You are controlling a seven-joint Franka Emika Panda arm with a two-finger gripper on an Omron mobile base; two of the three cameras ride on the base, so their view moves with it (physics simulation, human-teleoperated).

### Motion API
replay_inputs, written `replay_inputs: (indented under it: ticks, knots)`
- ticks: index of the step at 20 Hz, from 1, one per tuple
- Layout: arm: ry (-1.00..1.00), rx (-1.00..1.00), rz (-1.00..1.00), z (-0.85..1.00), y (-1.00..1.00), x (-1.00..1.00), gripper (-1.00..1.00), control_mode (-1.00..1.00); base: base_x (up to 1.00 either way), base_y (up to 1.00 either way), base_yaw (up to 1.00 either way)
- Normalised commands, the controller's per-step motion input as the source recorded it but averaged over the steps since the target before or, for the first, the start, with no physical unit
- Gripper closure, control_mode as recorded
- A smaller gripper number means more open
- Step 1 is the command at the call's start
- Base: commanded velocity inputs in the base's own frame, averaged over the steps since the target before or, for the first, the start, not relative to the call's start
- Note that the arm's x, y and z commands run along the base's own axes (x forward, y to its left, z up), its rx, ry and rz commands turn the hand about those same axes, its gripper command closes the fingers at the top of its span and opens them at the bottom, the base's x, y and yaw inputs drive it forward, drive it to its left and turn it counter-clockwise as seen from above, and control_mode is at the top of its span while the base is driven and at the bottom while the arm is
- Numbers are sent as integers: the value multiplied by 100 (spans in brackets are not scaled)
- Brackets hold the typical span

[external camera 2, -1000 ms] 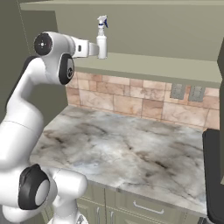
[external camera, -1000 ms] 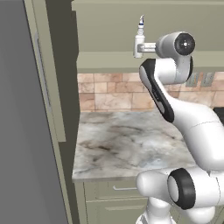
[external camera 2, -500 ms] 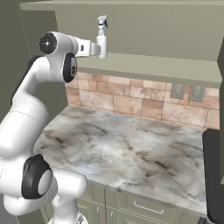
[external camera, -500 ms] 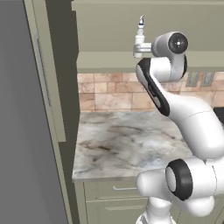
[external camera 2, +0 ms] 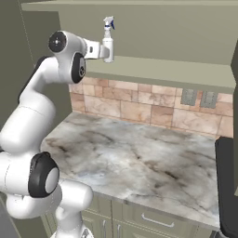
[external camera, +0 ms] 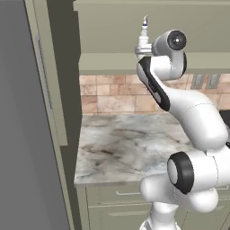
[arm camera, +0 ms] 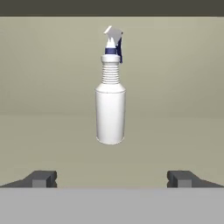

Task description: Move the cutting board and knife to the sink. Then move spray from the cabinet to the counter.

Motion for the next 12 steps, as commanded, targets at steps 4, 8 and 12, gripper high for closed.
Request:
replay_inputs:
  ticks: [4, 8, 12]
  knots:
    - [0, 0, 0, -3, 0, 22, -100, -100, 0, 0, 0]
    - [0, 0, 0, -4, 0, 20, -100, -100, 0, 0, 0]
    - [0, 1, 0, -8, 0, 18, -100, -100, 0, 0, 0]
